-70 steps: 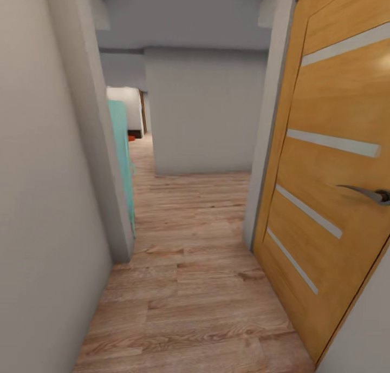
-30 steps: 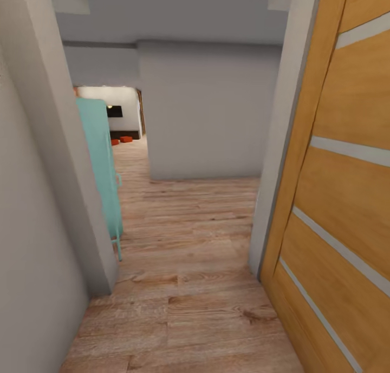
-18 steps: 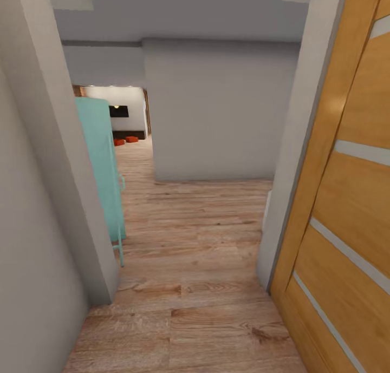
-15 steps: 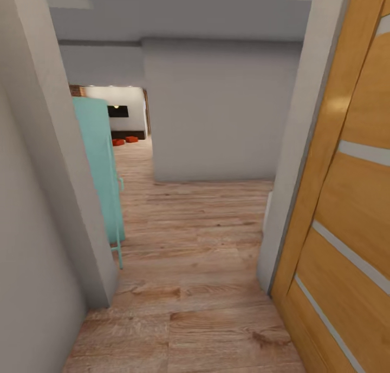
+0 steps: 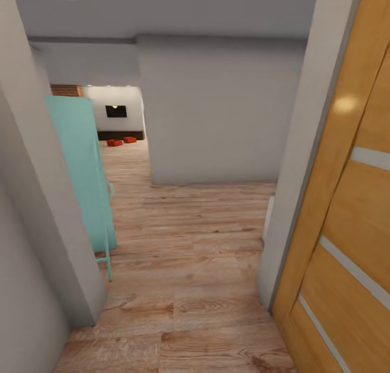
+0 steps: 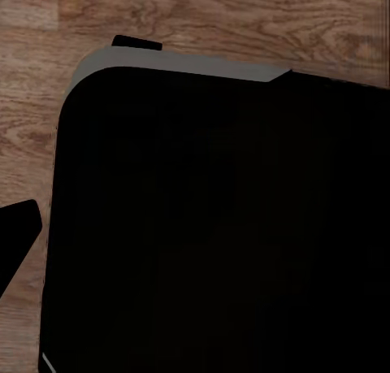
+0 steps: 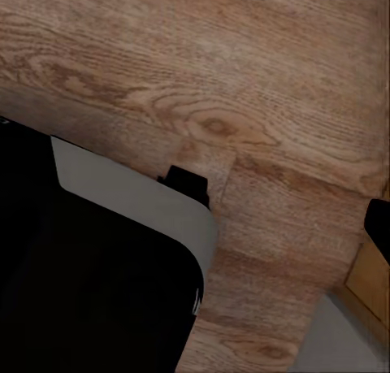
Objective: Move the two storage containers from the living room to the garage. In the garage, place one container on the floor and stack the other container on top of it (either order is fine).
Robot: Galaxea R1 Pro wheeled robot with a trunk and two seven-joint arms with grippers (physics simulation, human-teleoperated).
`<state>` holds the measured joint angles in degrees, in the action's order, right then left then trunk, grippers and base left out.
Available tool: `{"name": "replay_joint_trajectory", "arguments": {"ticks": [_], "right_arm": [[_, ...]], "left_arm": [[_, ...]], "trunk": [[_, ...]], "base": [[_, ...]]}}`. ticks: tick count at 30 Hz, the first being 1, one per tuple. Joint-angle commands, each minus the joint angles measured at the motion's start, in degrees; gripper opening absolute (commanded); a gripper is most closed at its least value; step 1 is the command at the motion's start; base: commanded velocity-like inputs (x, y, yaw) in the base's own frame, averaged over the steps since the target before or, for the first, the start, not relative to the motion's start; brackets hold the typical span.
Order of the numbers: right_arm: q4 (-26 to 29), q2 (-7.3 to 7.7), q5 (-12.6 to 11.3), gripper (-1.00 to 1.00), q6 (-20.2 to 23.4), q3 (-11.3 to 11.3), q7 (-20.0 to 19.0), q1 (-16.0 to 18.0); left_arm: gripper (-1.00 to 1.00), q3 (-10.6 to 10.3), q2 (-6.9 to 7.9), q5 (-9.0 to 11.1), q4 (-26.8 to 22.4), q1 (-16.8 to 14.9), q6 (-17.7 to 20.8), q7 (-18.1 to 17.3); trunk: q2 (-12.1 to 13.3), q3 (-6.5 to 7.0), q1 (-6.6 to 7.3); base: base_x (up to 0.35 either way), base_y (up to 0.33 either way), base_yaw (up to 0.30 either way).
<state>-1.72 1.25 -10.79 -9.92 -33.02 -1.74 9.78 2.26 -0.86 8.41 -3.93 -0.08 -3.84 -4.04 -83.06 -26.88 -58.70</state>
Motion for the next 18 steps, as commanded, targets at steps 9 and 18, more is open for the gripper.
{"name": "replay_joint_trajectory", "arguments": {"ticks": [9,18], "right_arm": [[-0.18,-0.02,-0.62,1.0,-0.36,-0.47,-0.02,0.06],[-0.16,-0.02,-0.39,1.0,-0.36,-0.55,-0.02,0.06]], "left_arm": [[1.0,0.2,0.14,0.47,0.06,-0.01,0.07,-0.27],[1.0,0.2,0.08,0.47,0.05,-0.01,0.15,-0.27]], "trunk": [[-0.02,-0.05,-0.03],[-0.02,-0.05,-0.03]], "base": [[0.323,-0.045,0.136],[0.325,-0.001,0.085]]}}
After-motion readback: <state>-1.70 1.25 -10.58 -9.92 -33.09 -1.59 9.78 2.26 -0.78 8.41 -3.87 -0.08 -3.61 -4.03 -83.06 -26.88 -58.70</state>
